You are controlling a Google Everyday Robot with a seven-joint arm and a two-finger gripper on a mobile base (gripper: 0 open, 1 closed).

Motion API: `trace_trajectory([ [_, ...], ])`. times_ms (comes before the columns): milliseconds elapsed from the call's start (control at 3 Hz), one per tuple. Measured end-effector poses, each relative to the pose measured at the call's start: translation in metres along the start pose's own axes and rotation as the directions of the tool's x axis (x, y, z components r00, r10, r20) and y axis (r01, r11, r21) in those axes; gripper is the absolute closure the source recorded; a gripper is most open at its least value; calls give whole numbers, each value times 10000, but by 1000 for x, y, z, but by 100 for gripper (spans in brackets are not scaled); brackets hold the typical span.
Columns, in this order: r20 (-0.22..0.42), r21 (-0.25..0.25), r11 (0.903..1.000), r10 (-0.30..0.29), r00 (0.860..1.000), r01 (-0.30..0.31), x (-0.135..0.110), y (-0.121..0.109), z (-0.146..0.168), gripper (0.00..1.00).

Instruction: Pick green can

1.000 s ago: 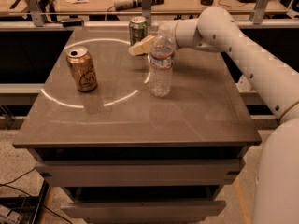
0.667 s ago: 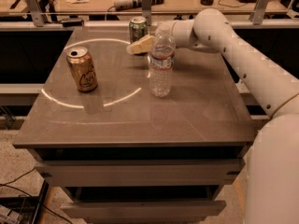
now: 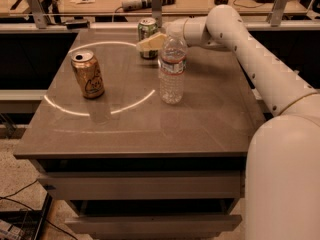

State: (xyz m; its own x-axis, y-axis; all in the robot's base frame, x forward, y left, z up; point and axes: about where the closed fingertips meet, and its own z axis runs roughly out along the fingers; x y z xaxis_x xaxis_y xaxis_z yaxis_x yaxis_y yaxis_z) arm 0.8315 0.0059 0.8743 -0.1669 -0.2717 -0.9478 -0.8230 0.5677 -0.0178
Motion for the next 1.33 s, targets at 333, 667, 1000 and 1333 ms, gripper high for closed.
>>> trace_trajectory([
  [333, -6, -25, 9998, 197, 9998, -197, 0, -5, 2, 39],
  [667, -105, -99, 9996, 270, 9996, -271, 5, -7, 7, 62],
  [1000, -315, -170, 9997, 173, 9994, -178, 2, -9, 9, 85],
  [1333, -416, -318, 9995, -30, 9991, 17, -20, -12, 9, 100],
])
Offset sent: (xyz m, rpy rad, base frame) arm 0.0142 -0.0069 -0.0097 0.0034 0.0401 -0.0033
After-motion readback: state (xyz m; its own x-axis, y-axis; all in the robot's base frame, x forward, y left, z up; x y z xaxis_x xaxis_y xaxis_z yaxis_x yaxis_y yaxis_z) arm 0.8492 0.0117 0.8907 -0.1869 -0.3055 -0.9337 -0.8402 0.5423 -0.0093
